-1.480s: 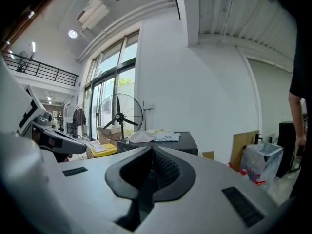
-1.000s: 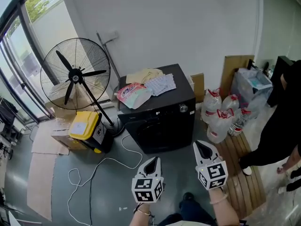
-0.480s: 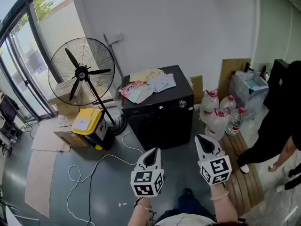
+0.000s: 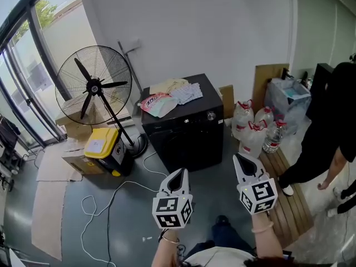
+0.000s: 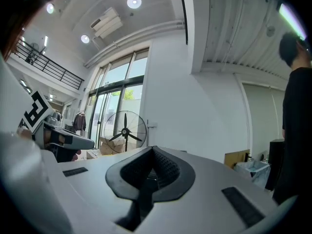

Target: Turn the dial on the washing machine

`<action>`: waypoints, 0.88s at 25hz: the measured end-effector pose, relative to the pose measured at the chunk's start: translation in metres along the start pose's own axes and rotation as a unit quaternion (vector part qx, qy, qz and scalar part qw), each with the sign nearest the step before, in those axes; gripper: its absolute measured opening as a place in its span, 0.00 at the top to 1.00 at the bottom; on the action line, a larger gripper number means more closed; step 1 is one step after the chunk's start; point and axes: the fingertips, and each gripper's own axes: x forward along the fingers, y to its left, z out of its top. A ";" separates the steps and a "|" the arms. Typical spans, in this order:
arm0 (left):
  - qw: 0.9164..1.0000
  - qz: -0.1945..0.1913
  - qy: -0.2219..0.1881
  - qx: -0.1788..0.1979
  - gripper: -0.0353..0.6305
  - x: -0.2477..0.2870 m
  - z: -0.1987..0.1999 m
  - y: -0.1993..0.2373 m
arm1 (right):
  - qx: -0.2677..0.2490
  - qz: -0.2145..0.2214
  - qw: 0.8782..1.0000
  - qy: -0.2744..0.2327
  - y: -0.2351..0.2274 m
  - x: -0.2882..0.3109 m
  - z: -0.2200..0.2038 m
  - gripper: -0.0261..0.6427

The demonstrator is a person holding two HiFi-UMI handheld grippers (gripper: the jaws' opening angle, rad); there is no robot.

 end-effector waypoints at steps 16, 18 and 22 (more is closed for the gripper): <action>1.000 -0.024 0.004 0.013 0.92 0.027 0.003 -0.006 | 0.026 0.005 1.000 0.015 -0.015 0.009 0.000 0.92; 1.000 -0.026 0.005 0.014 0.92 0.036 0.005 -0.005 | 0.026 0.006 0.999 0.019 -0.018 0.015 -0.001 0.92; 0.999 -0.032 0.009 0.016 0.92 0.051 0.005 -0.005 | 0.022 0.005 0.999 0.030 -0.022 0.026 -0.008 0.92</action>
